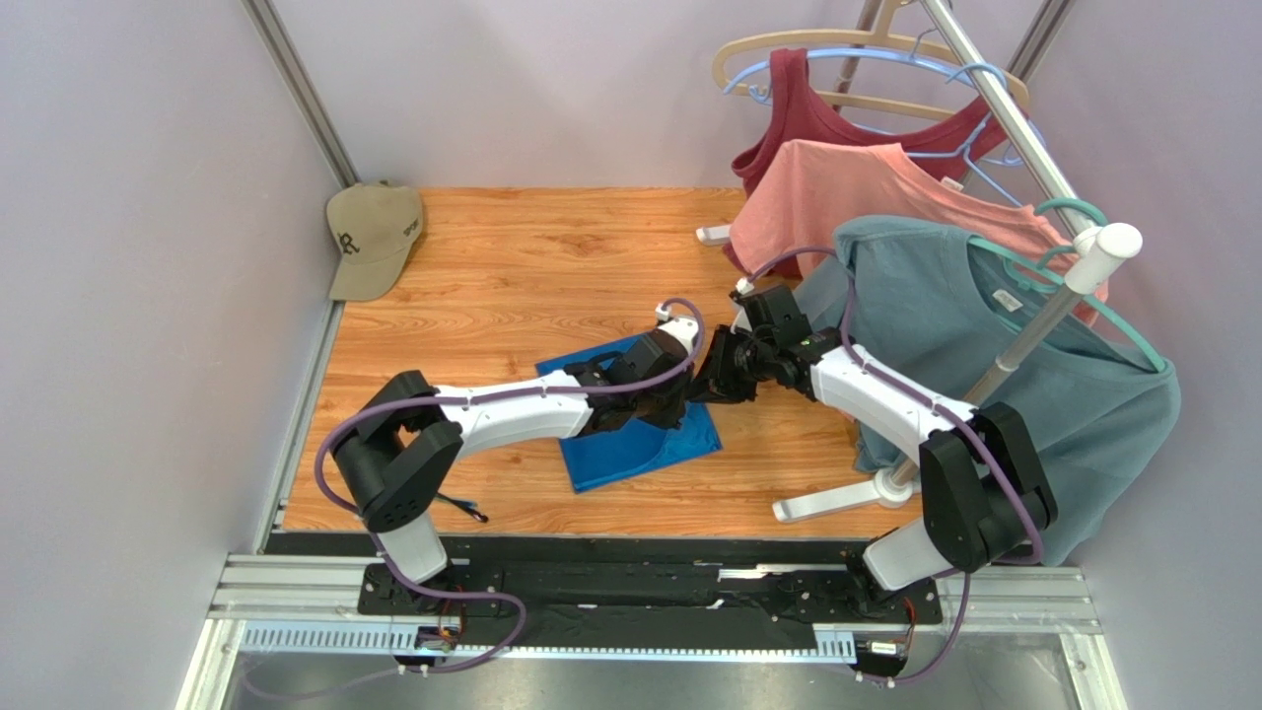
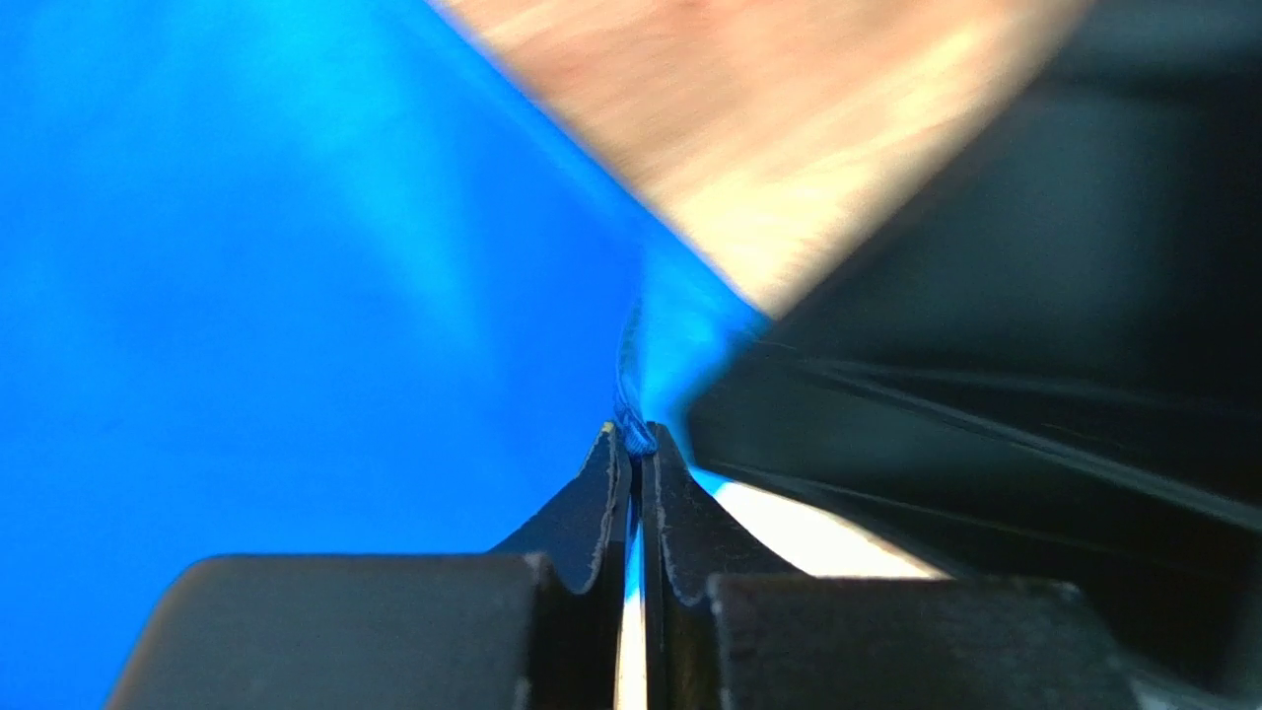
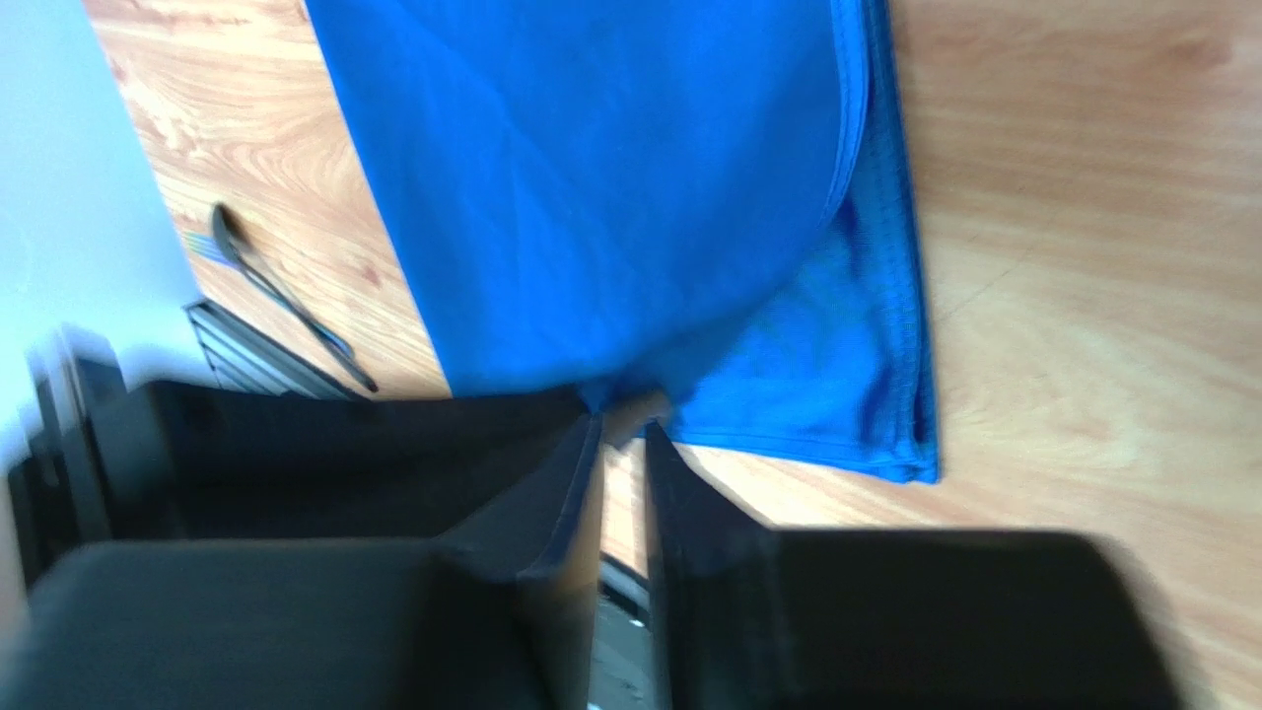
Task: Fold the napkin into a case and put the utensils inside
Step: Pass from the right arm to the left, then fold the top corner of the square-folded napkin at the center of the board.
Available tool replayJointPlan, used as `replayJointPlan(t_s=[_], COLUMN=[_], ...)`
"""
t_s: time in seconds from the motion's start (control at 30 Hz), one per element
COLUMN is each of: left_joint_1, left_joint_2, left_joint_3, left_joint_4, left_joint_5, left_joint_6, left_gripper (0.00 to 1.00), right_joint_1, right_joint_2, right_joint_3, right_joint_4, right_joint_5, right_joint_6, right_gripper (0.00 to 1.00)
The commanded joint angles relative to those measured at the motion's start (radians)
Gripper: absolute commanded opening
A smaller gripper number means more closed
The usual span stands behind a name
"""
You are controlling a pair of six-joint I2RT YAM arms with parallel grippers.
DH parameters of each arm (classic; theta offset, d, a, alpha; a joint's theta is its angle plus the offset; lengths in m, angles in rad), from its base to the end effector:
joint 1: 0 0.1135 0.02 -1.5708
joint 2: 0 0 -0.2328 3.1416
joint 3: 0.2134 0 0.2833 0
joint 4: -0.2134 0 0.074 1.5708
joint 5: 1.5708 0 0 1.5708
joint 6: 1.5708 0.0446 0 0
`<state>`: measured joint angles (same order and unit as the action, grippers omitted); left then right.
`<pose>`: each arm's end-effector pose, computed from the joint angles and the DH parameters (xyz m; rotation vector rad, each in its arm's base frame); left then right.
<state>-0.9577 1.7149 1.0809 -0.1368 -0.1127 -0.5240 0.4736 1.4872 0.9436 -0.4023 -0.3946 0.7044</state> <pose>0.2325 -0.3217 0.1458 0.4633 2.3706 -0.5885 0.2911 0.1685 0.1602 0.1370 2.6874 0.9282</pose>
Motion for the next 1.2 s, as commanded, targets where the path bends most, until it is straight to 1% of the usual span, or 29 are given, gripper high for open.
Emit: replayJointPlan(t_s=[0.0,0.03,0.07,0.1,0.2,0.3,0.33,0.43,0.63,1.0,1.17], left_joint_1=[0.140,0.172,0.221,0.246,0.316,0.378,0.392,0.431,0.484,0.521,0.530], left_joint_2=[-0.044,-0.057,-0.078,-0.084,-0.095,-0.094,-0.094,-0.090,-0.112,-0.110,-0.087], left_joint_3=[-0.060,-0.079,-0.093,-0.105,-0.104,-0.102,-0.101,-0.105,-0.115,-0.108,-0.093], left_joint_4=[-0.018,-0.015,-0.014,-0.030,-0.084,-0.116,-0.127,-0.144,-0.153,-0.181,-0.176], left_joint_5=[0.068,0.131,0.157,0.175,0.226,0.257,0.263,0.266,0.242,0.200,0.211], left_joint_6=[-0.073,-0.082,-0.091,-0.093,-0.079,-0.077,-0.080,-0.074,-0.051,-0.004,0.021], left_gripper=[0.01,0.01,0.01,0.01,0.01,0.01,0.01,0.00,0.00,0.00,0.00], right_joint_1=[-0.039,-0.043,-0.041,-0.041,-0.024,-0.007,-0.006,-0.004,-0.004,-0.004,-0.003], right_joint_2=[-0.038,-0.039,-0.036,-0.022,0.037,0.102,0.123,0.183,0.225,0.268,0.271], right_joint_3=[0.038,0.047,0.055,0.057,0.043,0.023,0.008,0.004,0.023,0.034,0.040], right_joint_4=[-0.019,-0.036,-0.039,-0.036,0.011,0.060,0.086,0.114,0.118,0.125,0.125], right_joint_5=[0.022,0.048,0.045,0.033,-0.053,-0.081,-0.090,-0.110,-0.099,-0.099,-0.096], right_joint_6=[-0.090,-0.109,-0.123,-0.131,-0.134,-0.132,-0.131,-0.134,-0.138,-0.138,-0.138], right_gripper=[0.27,0.36,0.38,0.39,0.36,0.22,0.12,0.02,0.01,0.00,0.00])
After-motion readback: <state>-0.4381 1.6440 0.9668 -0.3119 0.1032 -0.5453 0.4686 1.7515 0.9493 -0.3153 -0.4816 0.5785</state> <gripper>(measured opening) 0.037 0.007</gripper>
